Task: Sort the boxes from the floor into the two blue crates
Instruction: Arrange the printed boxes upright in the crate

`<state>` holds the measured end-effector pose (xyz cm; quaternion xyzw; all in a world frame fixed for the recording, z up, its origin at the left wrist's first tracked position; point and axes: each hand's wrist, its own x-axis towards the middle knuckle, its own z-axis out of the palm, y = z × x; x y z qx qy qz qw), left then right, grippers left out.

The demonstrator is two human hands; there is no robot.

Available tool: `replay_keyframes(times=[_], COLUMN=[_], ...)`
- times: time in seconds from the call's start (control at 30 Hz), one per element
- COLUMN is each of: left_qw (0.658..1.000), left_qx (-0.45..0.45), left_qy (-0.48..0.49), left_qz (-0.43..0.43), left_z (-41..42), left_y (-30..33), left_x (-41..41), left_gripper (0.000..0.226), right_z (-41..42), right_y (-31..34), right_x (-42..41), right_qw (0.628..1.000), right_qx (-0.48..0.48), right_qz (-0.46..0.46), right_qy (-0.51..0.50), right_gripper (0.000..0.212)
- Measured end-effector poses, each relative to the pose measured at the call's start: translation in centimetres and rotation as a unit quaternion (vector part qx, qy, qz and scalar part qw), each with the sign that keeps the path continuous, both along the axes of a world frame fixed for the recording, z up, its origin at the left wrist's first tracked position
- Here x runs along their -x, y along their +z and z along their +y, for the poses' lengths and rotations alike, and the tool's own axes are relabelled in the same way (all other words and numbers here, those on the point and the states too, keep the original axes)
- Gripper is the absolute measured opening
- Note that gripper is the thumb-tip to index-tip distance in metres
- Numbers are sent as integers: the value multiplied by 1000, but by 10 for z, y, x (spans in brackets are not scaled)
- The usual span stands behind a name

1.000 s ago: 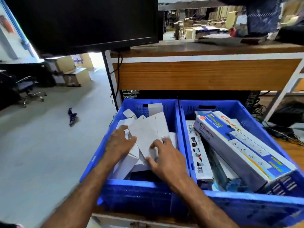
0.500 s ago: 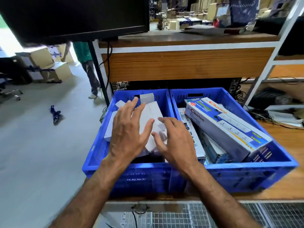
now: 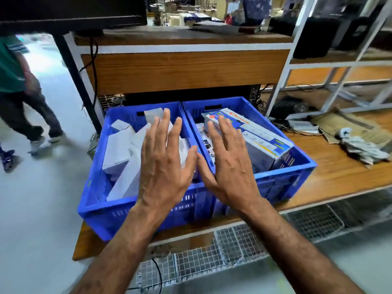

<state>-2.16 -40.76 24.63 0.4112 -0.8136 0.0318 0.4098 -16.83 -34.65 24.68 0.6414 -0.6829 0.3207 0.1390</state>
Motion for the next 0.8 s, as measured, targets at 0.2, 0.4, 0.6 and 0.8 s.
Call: replay_keyframes(times=[0.2, 0.4, 0.6, 0.8], left_qw=[1000, 999, 999, 995], left_qx=[11, 11, -17, -55], left_qy=[-28, -17, -9, 33], left_qz=[-5, -28, -41, -79], left_z=[8, -6, -15, -26], left_y=[1, -2, -6, -12], left_x=[32, 82, 169, 228], left_gripper=[66, 68, 69, 71], right_z=[5, -9, -29, -46], right_y=[8, 2, -9, -24], right_x=[43, 99, 181, 239], right_qw=[999, 999, 998, 991], right_qx=[1, 6, -60, -130], right_qz=[-6, -21, 20, 11], right_qy=[-46, -44, -17, 14], right_gripper=[72, 72, 75, 79])
